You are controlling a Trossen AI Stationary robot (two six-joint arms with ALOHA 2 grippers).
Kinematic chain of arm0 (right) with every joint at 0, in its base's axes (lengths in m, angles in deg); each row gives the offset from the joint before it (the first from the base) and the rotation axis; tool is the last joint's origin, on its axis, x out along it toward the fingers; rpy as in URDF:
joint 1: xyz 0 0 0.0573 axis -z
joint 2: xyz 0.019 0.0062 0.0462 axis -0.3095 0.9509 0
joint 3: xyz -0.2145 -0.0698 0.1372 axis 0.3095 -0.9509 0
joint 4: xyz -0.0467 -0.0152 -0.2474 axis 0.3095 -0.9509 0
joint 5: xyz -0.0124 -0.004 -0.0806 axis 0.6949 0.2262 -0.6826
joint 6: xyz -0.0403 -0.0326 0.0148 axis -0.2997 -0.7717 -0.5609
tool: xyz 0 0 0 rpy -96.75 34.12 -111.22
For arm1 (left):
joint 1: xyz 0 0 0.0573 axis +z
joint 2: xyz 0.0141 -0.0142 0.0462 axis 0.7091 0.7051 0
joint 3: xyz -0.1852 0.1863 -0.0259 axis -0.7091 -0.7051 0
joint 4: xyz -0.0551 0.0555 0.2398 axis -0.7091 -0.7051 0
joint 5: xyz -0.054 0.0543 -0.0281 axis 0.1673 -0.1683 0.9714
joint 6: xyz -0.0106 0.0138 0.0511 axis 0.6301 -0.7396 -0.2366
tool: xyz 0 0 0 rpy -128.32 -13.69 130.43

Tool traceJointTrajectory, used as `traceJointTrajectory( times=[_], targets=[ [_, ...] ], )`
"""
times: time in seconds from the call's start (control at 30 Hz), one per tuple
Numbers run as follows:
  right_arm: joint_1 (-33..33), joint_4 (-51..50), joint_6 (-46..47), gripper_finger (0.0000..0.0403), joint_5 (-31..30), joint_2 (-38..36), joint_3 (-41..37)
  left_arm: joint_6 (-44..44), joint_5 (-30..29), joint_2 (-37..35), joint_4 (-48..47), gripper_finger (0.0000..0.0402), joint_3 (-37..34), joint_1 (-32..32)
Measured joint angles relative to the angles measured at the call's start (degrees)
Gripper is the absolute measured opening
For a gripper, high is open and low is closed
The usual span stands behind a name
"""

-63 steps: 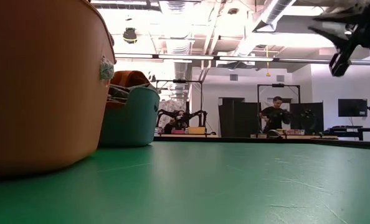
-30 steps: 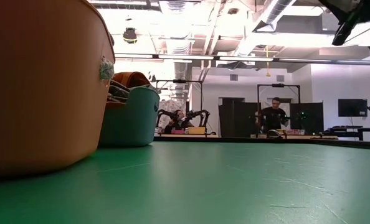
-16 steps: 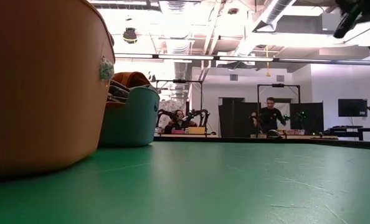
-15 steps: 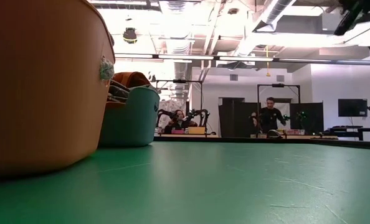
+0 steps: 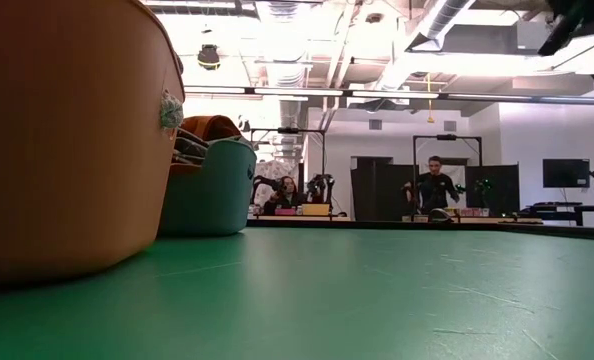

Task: Sort microfiber towel by color & place in baskets
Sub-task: Return to Home Position

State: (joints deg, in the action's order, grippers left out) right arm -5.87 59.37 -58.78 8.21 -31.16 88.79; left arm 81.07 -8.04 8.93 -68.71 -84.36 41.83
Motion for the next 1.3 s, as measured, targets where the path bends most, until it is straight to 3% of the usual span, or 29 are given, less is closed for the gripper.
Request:
traceJointTrajectory(
  times=[0.2,0.63,0.77,0.97,1.3],
  targets=[
    [0.0,-0.5,8.1,0.0033,-1.9,0.0,-4.3,0.2,0.0,0.0,0.0,0.0107,0.0,0.0],
    [0.0,-21.1,31.6,0.002,-1.6,0.0,-4.7,1.9,-0.2,0.0,-0.3,0.0107,0.0,0.0],
    [0.0,-27.5,37.9,0.0033,-1.5,0.0,-4.7,1.7,-0.2,0.0,-2.2,0.0107,0.0,0.0],
    [-0.1,-36.3,39.1,0.0054,-1.2,0.0,-4.7,1.6,-0.2,0.0,-4.5,0.0107,0.0,0.0],
    [-0.1,-36.3,38.6,0.0056,-1.2,0.4,-4.7,0.7,-0.1,0.0,-5.2,0.0107,0.0,0.0]
  ],
)
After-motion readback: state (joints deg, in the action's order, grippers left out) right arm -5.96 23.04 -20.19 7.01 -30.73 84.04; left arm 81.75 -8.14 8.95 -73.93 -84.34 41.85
